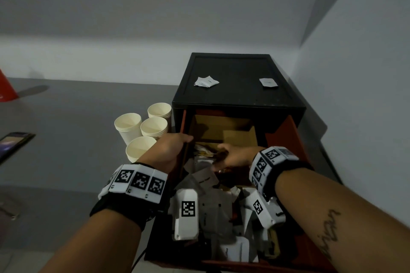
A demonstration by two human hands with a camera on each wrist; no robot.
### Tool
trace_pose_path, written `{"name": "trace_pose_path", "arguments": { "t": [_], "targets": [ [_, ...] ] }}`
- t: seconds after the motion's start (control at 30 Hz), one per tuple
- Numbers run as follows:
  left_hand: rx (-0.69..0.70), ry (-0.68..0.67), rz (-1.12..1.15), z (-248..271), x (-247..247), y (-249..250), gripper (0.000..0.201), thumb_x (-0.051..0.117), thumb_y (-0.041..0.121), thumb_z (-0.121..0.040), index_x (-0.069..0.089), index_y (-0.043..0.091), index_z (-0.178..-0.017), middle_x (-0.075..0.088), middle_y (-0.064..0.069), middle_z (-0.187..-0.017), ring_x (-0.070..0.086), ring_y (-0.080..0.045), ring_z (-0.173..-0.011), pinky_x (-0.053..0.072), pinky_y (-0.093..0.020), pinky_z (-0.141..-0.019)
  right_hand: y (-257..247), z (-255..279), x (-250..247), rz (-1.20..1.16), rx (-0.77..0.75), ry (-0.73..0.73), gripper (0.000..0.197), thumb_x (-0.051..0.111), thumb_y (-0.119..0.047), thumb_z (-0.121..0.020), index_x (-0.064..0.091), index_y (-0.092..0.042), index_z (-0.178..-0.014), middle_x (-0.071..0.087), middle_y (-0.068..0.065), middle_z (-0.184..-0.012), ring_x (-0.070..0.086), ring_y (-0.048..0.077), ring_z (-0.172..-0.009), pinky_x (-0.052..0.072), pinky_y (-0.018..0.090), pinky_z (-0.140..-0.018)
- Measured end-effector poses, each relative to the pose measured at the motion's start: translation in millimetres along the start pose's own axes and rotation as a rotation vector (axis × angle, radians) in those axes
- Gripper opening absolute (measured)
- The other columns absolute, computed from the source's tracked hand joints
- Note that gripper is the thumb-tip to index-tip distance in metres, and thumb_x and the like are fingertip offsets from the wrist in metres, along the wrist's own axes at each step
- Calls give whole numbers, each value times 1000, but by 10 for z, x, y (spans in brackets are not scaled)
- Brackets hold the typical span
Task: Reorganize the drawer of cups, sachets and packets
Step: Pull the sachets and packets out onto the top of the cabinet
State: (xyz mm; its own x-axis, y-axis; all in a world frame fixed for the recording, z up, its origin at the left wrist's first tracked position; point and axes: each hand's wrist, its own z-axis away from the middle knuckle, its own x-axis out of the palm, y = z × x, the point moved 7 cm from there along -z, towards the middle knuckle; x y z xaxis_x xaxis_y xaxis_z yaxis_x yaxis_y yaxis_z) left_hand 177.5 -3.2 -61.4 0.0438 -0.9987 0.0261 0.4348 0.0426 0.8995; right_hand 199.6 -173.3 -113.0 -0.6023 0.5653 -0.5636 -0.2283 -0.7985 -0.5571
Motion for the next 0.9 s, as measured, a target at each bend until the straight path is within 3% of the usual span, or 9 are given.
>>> {"name": "trace_pose_path", "arguments": {
  "t": [0.13, 0.2, 0.3, 0.47, 0.57, 0.6, 0.67, 0.77, 0.9],
  "targets": [
    [-12, -37, 16, 9, 14, -8, 21, 46, 6, -93, 59, -3, -107, 65, -18, -93, 63, -29, -80, 49, -35, -68, -188, -242, 227, 23, -147, -21, 118, 83, -48, -58, 10, -29, -149, 31, -1, -150, 40, 23, -130, 38, 41, -107],
    [-20, -41, 11, 9, 10, -10, 20, 45, 7, -93, 59, -3, -105, 64, -18, -90, 62, -27, -76, 47, -33, -62, -223, -373, 252, 45, -160, 15, 119, 84, -48, -56, 12, -27, -148, 36, -2, -146, 45, 22, -126, 42, 41, -104],
    [-18, -38, 15, 7, 7, -5, 21, 45, 6, -93, 59, -4, -105, 62, -19, -87, 60, -27, -71, 46, -33, -61, -208, -618, 272, 66, -212, 57, 112, 85, -57, -50, 32, -22, -142, 49, -1, -137, 51, 24, -121, 45, 43, -100],
    [-34, -36, 21, -13, 8, -22, 17, 44, 5, -94, 59, -2, -96, 62, -19, -84, 59, -28, -69, 47, -32, -60, -360, -597, 357, 37, -286, 96, 74, 71, -38, -74, 43, -10, -136, 49, 9, -136, 49, 26, -125, 39, 40, -106],
    [-41, -44, 23, -24, 12, -30, 17, 44, 5, -93, 60, -1, -95, 63, -20, -86, 61, -30, -71, 50, -35, -65, -401, -605, 397, -64, -324, 102, 87, 80, -39, -64, 44, -9, -137, 50, 5, -136, 49, 18, -124, 39, 36, -107],
    [-44, -46, 26, -26, 16, -28, 17, 45, 5, -93, 60, -1, -95, 63, -21, -86, 61, -30, -71, 51, -35, -67, -447, -558, 402, -63, -339, 111, 81, 79, -37, -66, 47, -8, -134, 53, 5, -134, 51, 17, -121, 39, 35, -106],
    [-55, -44, 41, -21, 14, -28, 17, 45, 6, -92, 60, -2, -95, 62, -21, -86, 60, -31, -70, 53, -34, -63, -492, -502, 430, -32, -317, 121, 53, 69, -27, -82, 51, -10, -129, 55, 9, -131, 51, 22, -120, 39, 35, -105],
    [-78, -50, 44, 2, 23, -32, 18, 45, 7, -92, 60, -3, -95, 61, -20, -83, 60, -30, -68, 54, -33, -58, -447, -502, 406, 37, -314, 204, 45, 53, -21, -93, 45, -9, -135, 50, 13, -133, 48, 30, -124, 37, 36, -105],
    [-37, 6, -3, -12, -18, -4, 16, 48, 3, -90, 61, 1, -80, 60, -18, -78, 58, -29, -68, 49, -35, -65, -525, -394, 374, 136, -396, 433, 31, 46, -29, -98, 64, -5, -104, 61, 13, -102, 58, 27, -96, 42, 35, -91]
  ]
}}
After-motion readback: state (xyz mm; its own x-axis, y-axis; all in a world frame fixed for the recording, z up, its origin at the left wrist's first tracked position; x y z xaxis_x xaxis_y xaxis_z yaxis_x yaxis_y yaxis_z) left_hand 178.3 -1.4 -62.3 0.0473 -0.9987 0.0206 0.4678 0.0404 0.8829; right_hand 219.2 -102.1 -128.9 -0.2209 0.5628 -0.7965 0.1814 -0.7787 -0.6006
